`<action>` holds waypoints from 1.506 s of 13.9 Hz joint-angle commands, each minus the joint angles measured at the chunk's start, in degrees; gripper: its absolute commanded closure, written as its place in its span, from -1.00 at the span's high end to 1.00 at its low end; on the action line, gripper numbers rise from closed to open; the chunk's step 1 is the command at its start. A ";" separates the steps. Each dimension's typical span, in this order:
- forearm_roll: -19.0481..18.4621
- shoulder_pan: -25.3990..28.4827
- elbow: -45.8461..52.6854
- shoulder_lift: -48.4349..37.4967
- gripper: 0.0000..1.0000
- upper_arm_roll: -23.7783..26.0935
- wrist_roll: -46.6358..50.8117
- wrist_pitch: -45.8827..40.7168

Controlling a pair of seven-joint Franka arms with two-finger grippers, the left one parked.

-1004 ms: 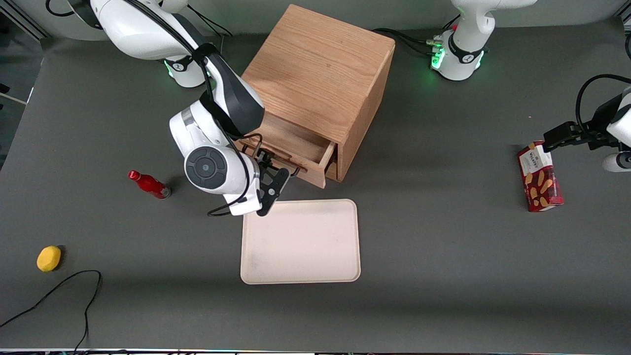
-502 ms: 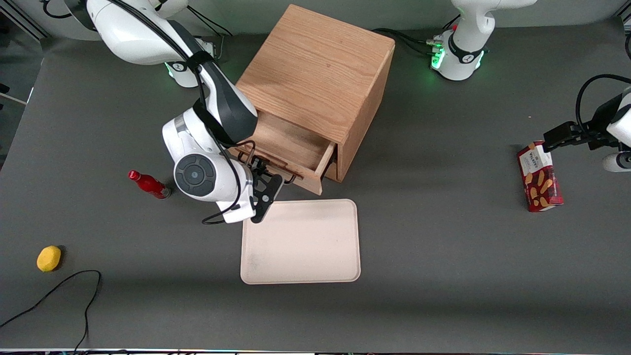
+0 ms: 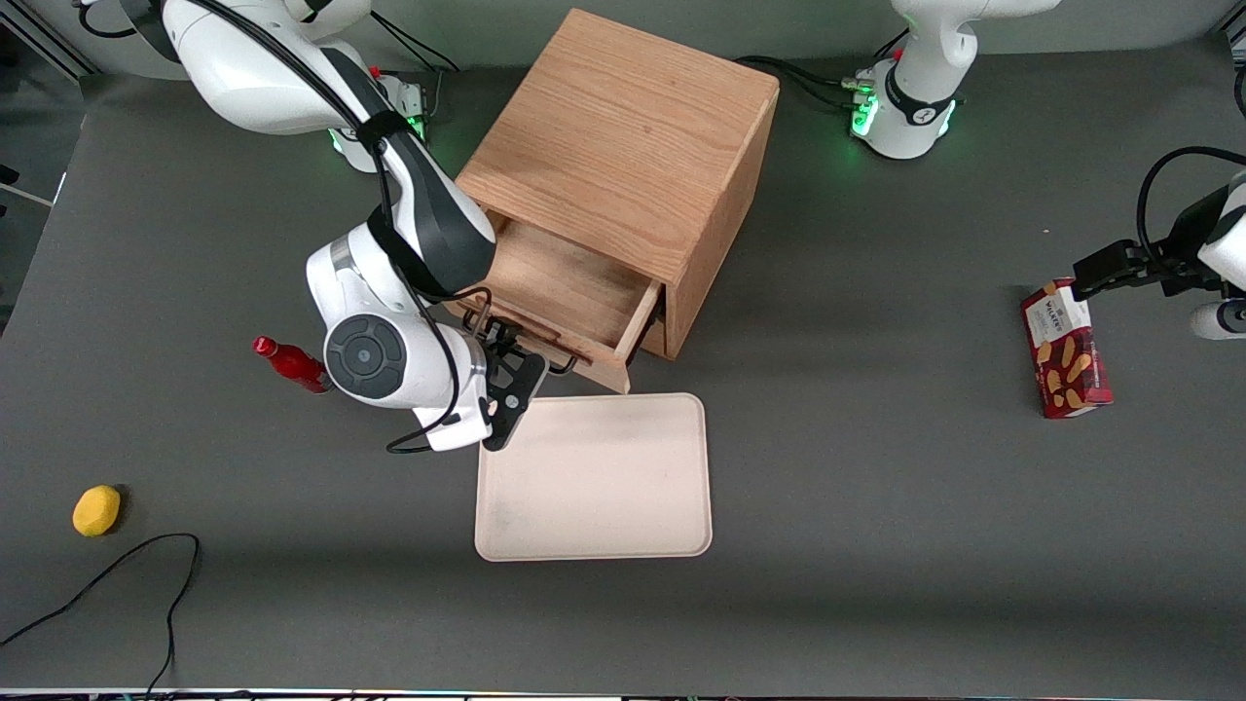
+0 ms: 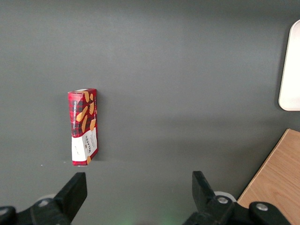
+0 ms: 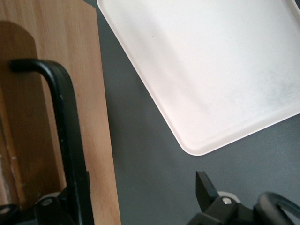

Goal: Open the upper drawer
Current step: 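Keep pulling the upper drawer fully open with the right gripper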

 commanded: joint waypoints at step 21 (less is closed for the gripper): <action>7.11 -4.26 2.78 1.35 1.00 -0.13 -2.02 3.44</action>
